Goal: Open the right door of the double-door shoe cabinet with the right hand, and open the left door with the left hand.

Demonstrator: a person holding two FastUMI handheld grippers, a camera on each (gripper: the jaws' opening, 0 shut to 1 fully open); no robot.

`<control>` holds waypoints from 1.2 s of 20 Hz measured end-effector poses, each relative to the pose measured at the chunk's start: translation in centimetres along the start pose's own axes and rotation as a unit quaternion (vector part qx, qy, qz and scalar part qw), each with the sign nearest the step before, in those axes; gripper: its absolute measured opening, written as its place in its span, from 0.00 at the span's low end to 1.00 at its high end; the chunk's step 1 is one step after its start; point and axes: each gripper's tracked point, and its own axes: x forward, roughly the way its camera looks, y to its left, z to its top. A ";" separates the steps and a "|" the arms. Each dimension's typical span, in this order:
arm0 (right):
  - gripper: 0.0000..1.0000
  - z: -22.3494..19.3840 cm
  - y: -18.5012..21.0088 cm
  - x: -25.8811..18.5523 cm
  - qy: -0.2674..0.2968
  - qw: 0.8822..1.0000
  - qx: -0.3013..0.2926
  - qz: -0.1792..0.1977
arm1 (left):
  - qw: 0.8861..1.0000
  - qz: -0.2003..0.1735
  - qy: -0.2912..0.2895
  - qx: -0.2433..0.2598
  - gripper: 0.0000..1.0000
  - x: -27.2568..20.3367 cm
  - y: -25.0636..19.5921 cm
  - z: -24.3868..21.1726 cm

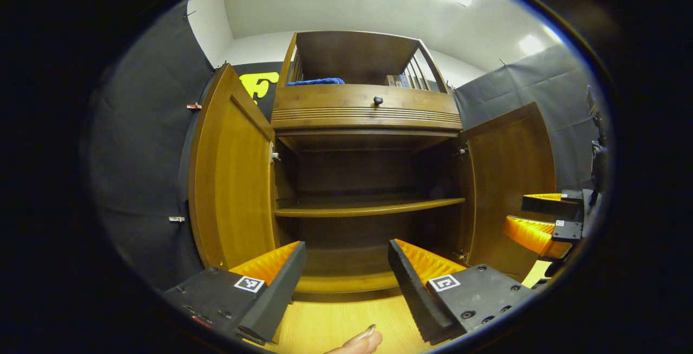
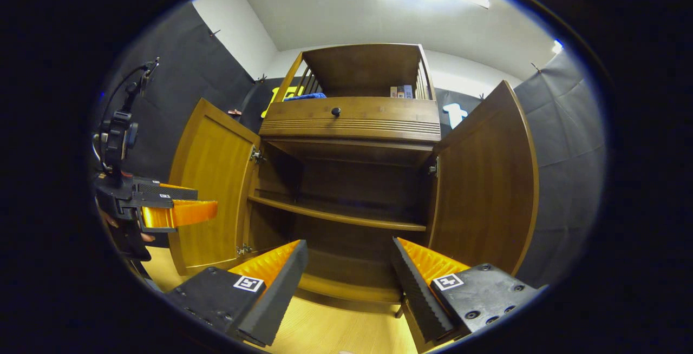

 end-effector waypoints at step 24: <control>0.95 0.5 -1.2 -0.3 -0.008 1.000 -0.008 0.015 | 1.000 -0.025 -0.010 -0.007 0.94 2.5 -3.5 0.3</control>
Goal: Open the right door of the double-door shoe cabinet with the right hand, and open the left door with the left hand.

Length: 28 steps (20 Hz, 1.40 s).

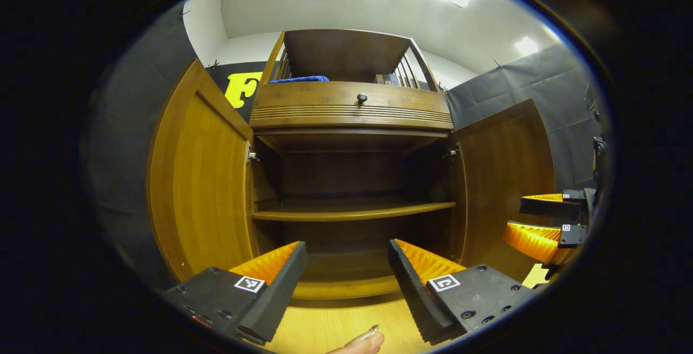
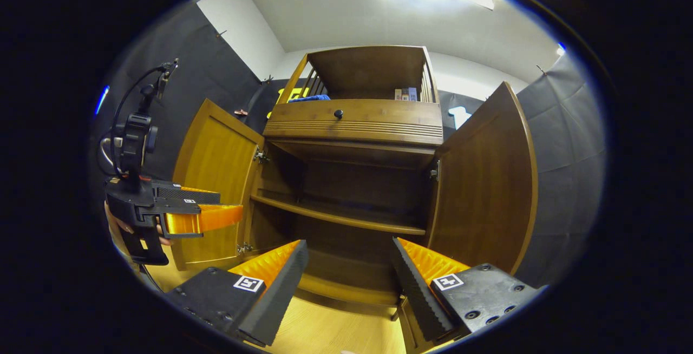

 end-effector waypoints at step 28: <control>0.99 -0.9 -2.6 0.1 0.004 1.000 0.014 -0.009 | 1.000 0.018 0.006 -0.004 0.94 1.6 -0.4 -0.3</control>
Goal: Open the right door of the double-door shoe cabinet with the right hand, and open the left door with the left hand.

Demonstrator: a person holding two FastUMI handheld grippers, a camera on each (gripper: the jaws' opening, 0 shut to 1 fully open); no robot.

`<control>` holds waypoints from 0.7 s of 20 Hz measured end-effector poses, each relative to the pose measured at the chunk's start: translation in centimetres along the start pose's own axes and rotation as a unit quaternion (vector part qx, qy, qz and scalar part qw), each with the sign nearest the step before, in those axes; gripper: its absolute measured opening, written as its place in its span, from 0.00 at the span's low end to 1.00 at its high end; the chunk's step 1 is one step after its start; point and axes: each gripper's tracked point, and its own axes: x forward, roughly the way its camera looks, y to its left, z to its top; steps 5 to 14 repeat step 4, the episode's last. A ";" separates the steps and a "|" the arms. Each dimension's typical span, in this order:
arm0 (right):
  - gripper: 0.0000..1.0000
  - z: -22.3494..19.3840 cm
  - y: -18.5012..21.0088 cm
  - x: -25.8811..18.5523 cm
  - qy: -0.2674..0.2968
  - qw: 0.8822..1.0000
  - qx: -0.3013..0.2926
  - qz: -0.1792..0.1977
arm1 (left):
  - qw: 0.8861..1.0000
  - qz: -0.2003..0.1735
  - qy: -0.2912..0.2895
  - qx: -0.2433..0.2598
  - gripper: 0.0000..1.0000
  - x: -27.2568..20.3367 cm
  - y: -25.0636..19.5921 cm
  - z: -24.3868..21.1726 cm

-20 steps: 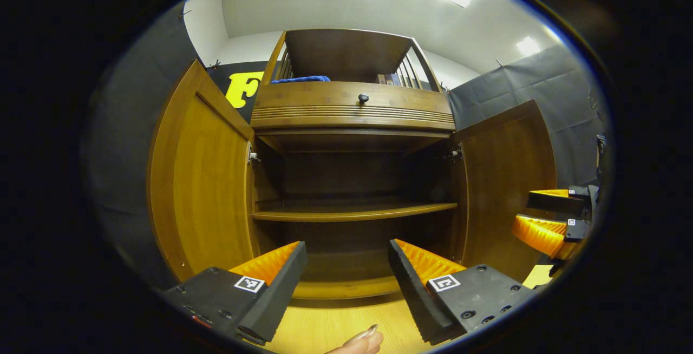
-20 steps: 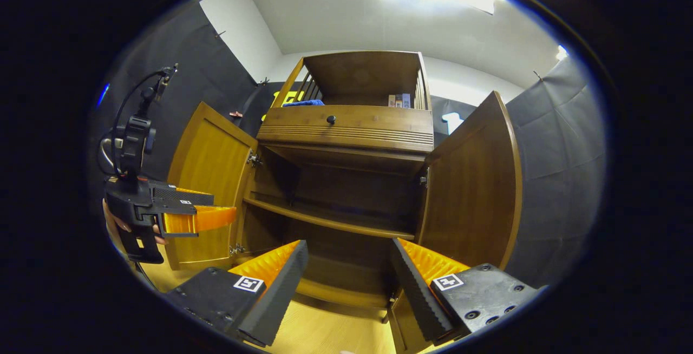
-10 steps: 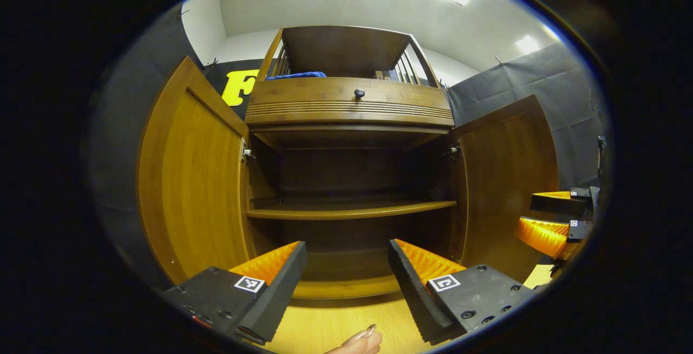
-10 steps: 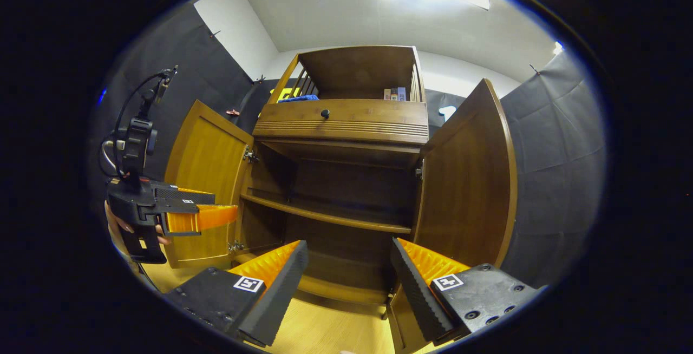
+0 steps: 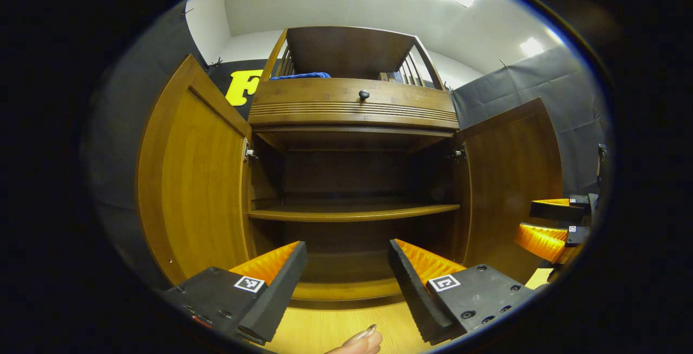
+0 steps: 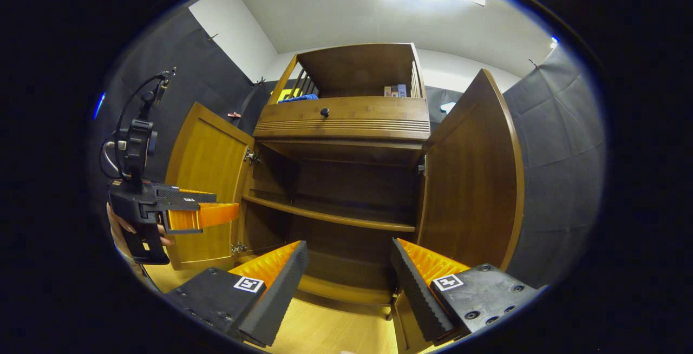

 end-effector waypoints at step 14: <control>0.97 -0.1 0.4 0.0 0.001 1.000 0.001 0.006 | 1.000 -0.005 -0.002 -0.003 0.94 -0.2 -0.3 0.0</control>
